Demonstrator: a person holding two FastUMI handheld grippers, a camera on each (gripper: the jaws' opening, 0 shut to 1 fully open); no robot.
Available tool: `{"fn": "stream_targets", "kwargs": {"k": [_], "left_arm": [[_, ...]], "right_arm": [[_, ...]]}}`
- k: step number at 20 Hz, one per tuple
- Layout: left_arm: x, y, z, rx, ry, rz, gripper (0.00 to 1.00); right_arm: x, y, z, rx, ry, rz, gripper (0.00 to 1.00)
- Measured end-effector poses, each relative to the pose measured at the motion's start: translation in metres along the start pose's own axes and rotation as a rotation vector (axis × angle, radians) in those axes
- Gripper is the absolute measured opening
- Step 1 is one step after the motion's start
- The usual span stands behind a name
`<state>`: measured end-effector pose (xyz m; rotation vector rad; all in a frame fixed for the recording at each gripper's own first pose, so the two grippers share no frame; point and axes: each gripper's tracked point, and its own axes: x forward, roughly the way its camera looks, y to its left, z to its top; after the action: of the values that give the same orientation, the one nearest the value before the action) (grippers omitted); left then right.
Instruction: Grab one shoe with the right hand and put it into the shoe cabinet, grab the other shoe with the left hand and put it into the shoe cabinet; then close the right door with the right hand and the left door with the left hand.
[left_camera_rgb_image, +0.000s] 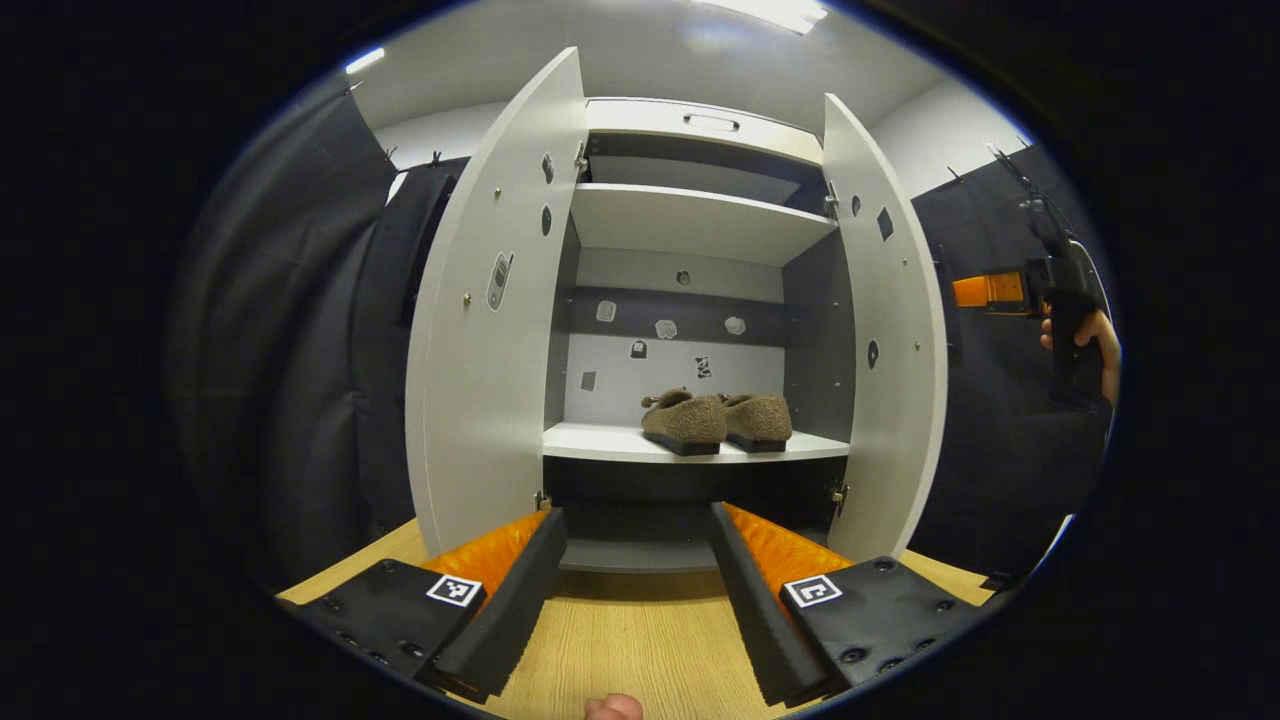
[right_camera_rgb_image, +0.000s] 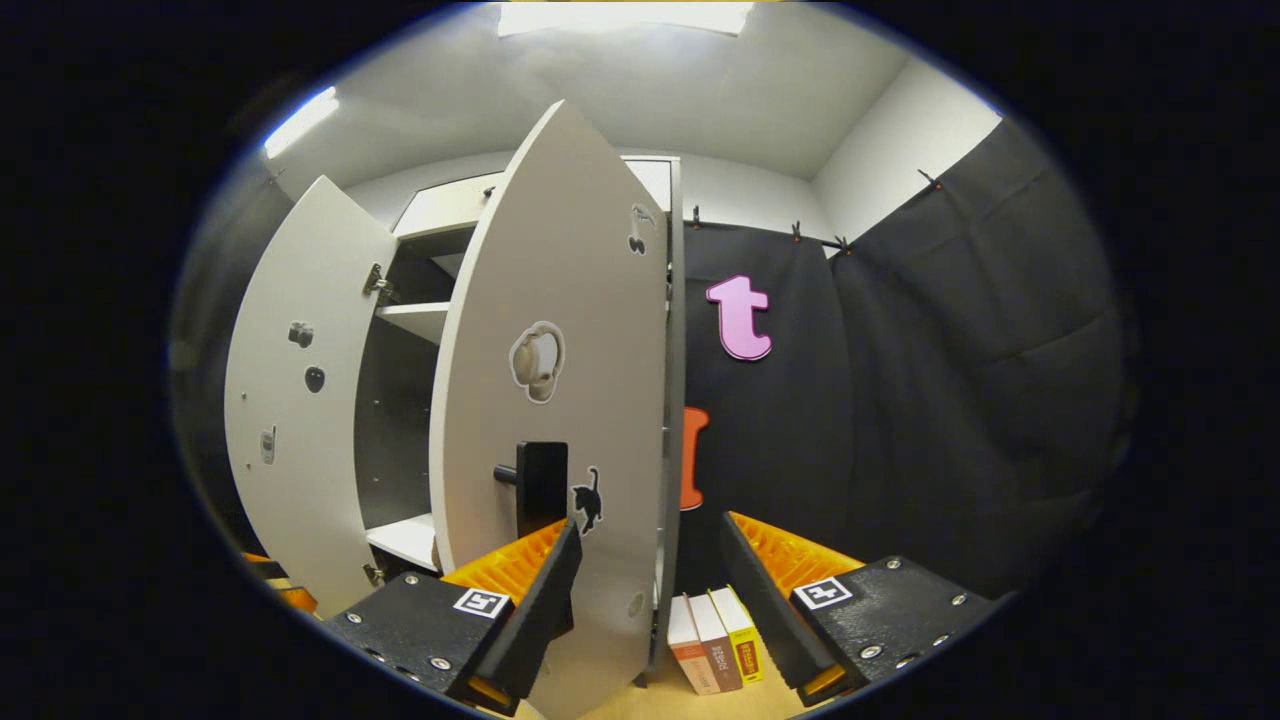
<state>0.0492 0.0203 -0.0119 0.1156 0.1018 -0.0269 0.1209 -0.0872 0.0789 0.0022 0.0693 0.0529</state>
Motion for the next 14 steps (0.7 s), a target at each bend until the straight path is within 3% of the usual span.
{"fn": "stream_targets", "kwargs": {"k": [1, 2, 3, 4, 6, 7, 8, 11, 14], "left_arm": [[0.000, 0.001, 0.000, 0.000, 0.000, 0.004, 0.94], [-0.001, 0.002, 0.000, -0.001, 0.002, 0.006, 0.94], [-0.001, 0.004, 0.000, -0.002, 0.002, 0.008, 0.94], [0.000, 0.006, -0.001, -0.003, 0.005, 0.011, 0.94], [-0.002, 0.008, -0.002, -0.001, 0.006, 0.020, 0.94], [-0.003, 0.009, -0.002, -0.002, 0.006, 0.024, 0.94], [-0.004, 0.010, -0.001, -0.004, 0.005, 0.026, 0.94], [-0.006, 0.012, -0.002, -0.003, 0.005, 0.034, 0.94], [-0.006, 0.014, 0.000, 0.000, 0.001, 0.038, 0.94]], "right_arm": [[0.003, 0.007, -0.001, 0.001, -0.002, 0.014, 0.88], [0.006, 0.014, -0.002, -0.004, -0.001, 0.030, 0.96], [0.008, 0.023, -0.007, -0.006, 0.010, 0.049, 0.96], [0.009, 0.033, -0.011, -0.007, 0.021, 0.073, 0.89], [0.010, 0.046, -0.014, 0.003, 0.019, 0.100, 0.92], [0.011, 0.051, -0.017, 0.005, 0.022, 0.108, 0.87], [0.011, 0.050, -0.018, 0.010, 0.023, 0.114, 0.93], [0.017, 0.059, -0.027, 0.033, 0.044, 0.134, 0.97], [0.032, 0.075, -0.039, 0.048, 0.058, 0.148, 0.93]]}}
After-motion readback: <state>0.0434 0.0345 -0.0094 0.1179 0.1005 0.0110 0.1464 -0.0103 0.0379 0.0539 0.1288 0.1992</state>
